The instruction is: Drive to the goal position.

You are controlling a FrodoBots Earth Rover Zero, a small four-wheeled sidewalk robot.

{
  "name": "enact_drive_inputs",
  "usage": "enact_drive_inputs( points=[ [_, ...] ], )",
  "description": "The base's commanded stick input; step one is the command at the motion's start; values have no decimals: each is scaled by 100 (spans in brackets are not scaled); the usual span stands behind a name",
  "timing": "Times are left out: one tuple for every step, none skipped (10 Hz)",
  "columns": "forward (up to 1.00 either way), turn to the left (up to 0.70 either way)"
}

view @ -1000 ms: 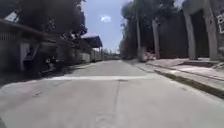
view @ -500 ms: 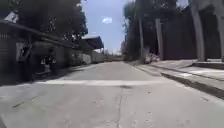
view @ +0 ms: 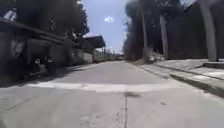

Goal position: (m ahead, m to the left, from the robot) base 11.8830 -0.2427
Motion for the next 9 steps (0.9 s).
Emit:
enact_drive_inputs(
  points=[
    [100,4],
    [100,4],
    [100,4],
    [100,4],
    [100,4],
    [100,4],
    [100,4],
    [100,4],
    [100,4]
  ],
)
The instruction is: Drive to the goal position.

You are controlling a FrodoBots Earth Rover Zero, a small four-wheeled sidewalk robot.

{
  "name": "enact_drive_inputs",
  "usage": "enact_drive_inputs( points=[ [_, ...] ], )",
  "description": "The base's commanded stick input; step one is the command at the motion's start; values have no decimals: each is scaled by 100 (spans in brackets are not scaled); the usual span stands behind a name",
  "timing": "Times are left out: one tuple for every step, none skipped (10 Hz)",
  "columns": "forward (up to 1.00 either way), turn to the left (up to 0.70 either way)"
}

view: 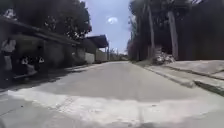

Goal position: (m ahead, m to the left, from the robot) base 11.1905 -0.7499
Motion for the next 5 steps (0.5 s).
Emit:
enact_drive_inputs(
  points=[
    [100,4],
    [100,4],
    [100,4],
    [100,4],
    [100,4]
  ],
)
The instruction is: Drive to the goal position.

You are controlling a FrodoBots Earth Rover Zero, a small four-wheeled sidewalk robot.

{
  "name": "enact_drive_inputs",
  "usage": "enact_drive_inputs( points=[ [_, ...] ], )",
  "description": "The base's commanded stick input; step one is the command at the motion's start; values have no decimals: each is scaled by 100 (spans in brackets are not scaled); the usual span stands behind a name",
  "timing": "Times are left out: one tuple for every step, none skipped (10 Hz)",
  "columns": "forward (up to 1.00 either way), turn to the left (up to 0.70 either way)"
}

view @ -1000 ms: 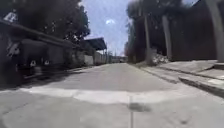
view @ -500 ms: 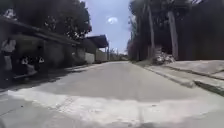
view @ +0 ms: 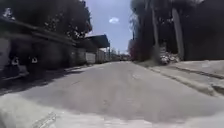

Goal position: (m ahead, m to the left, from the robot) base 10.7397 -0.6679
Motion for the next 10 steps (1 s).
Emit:
enact_drive_inputs(
  points=[
    [100,4],
    [100,4],
    [100,4],
    [100,4],
    [100,4],
    [100,-18],
    [100,-36],
    [100,-36],
    [100,-36],
    [100,-36]
  ],
)
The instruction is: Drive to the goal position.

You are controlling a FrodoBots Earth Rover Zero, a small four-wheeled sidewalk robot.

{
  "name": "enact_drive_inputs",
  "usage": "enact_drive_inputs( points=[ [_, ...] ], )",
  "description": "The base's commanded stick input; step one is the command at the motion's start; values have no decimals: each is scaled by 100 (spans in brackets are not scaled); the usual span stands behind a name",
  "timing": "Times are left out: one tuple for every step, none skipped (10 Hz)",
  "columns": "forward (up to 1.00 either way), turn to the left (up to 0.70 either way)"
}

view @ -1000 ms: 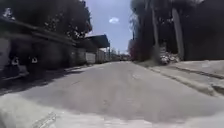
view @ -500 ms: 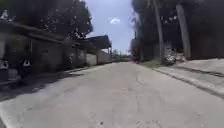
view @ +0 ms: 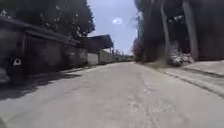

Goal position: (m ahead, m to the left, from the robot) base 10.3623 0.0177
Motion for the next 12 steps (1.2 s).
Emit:
enact_drive_inputs(
  points=[
    [100,-35],
    [100,-2],
    [100,4],
    [100,4],
    [100,4],
    [100,4],
    [100,4],
    [100,4],
    [100,4],
    [100,4],
    [100,4],
    [100,-1]
  ],
)
